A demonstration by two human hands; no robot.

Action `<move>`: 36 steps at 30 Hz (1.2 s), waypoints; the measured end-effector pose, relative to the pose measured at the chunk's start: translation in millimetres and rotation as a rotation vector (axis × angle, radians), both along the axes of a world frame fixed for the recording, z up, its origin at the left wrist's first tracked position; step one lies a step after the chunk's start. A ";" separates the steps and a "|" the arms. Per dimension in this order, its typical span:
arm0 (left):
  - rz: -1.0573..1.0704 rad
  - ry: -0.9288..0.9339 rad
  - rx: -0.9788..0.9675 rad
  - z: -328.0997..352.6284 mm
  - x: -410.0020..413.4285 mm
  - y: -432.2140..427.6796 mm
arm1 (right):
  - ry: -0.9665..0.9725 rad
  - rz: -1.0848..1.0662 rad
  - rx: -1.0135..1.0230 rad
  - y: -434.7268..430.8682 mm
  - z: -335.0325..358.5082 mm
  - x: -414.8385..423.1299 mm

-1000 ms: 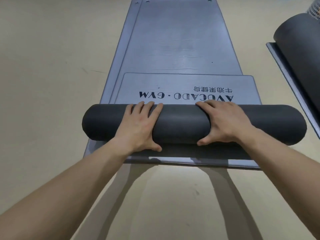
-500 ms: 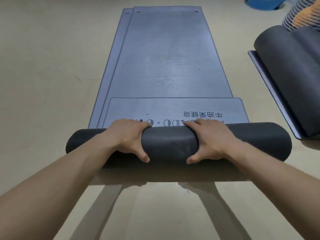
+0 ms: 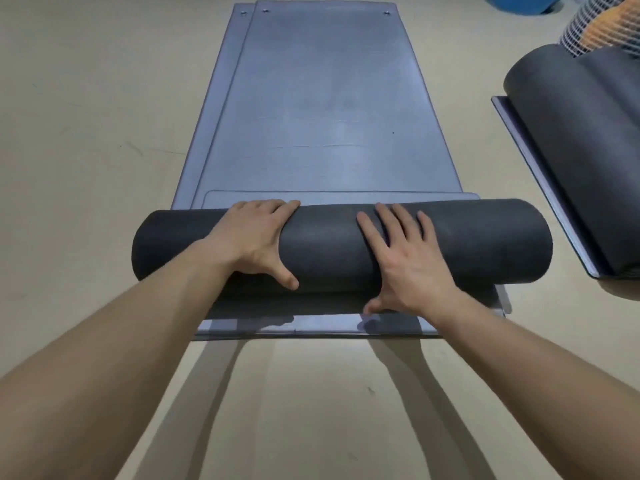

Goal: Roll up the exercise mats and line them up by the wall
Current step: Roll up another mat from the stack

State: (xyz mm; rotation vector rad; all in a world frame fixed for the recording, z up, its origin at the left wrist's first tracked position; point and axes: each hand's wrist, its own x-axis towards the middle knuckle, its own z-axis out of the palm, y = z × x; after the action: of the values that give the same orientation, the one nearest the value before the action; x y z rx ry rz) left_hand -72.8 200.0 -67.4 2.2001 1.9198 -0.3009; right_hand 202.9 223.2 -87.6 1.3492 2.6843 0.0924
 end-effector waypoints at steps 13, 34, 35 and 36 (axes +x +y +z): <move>0.049 0.120 -0.112 20.1 5.9 -8.7 | -0.090 0.056 -0.449 69.0 55.3 -27.1; 0.275 -0.075 -0.250 28.5 -8.1 -26.3 | -0.015 0.104 -0.109 33.3 35.3 -12.8; 0.278 -0.045 -0.263 29.4 -0.3 -30.7 | -0.030 0.089 -0.083 31.2 35.2 -7.1; 0.288 -0.029 -0.276 28.6 7.3 -35.3 | -0.036 0.047 -0.063 28.0 33.3 -1.1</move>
State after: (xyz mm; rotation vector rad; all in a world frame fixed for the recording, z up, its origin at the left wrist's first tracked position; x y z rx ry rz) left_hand -65.5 164.7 -38.8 1.7219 2.0088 -0.4506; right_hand 201.8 251.2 -54.3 1.2553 2.6662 0.0364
